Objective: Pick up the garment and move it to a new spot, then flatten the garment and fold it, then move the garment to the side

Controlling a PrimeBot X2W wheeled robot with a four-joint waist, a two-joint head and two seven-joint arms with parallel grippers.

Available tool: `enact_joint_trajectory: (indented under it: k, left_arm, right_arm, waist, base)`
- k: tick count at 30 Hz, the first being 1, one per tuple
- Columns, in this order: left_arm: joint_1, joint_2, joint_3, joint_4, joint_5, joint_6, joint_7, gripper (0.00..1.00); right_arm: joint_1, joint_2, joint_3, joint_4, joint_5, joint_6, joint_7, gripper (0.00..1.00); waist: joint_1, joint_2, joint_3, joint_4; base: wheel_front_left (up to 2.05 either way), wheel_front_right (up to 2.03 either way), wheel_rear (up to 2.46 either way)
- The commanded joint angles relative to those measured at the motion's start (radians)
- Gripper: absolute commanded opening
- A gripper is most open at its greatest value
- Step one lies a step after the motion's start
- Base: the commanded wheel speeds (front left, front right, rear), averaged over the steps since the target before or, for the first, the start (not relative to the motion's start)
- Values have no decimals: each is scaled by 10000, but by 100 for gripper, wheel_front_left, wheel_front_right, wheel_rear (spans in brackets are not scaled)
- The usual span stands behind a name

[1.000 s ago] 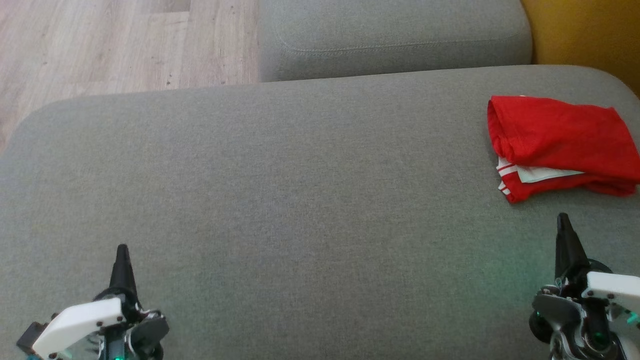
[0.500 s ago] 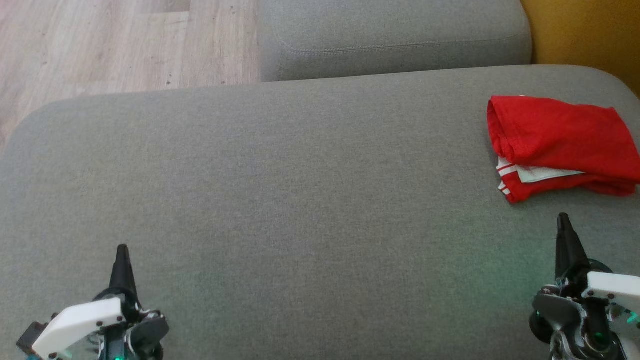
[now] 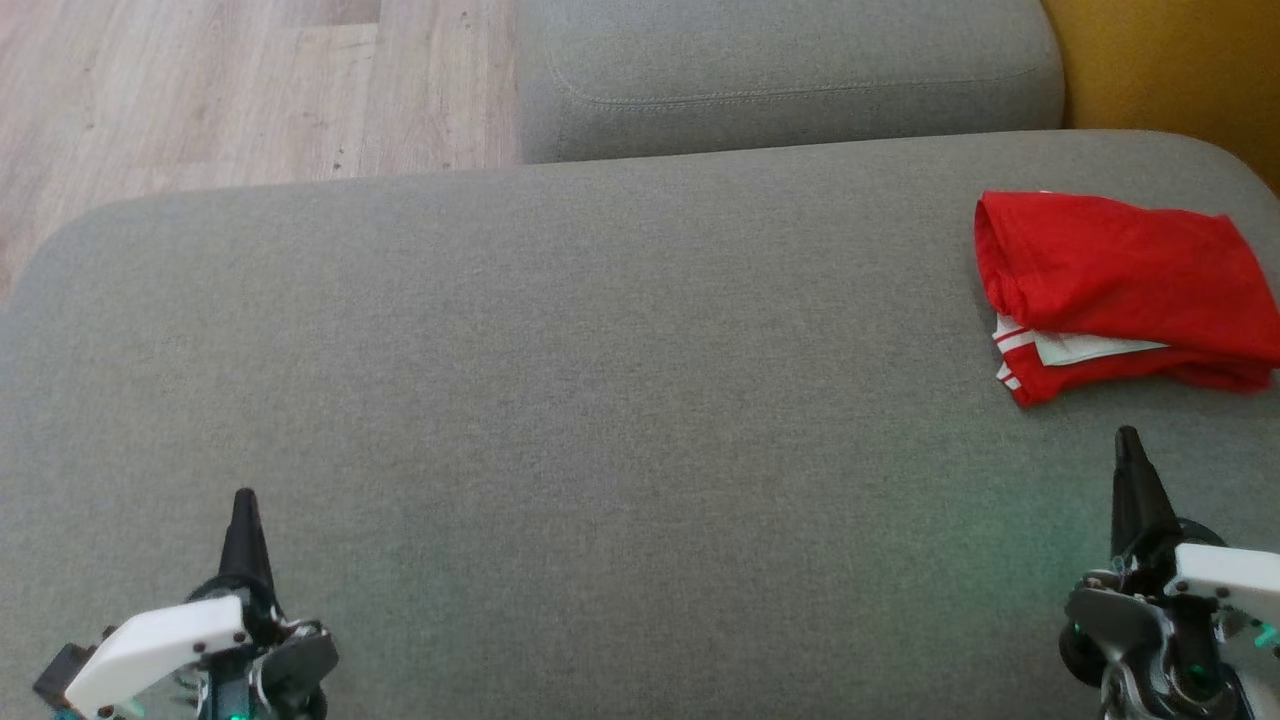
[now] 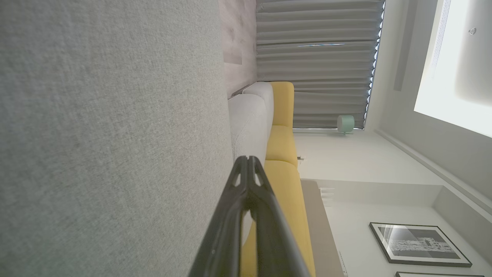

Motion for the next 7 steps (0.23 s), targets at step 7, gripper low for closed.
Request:
enact_joint_trajectory:
  k: [7]
  left_arm:
    - [-490, 44, 400, -289, -5, -65, 72, 0]
  right_arm:
    - [-555, -67, 193, -375, -5, 69, 58, 0]
  waist:
    - [0, 0, 0, 0]
  base:
    - [0, 0, 0]
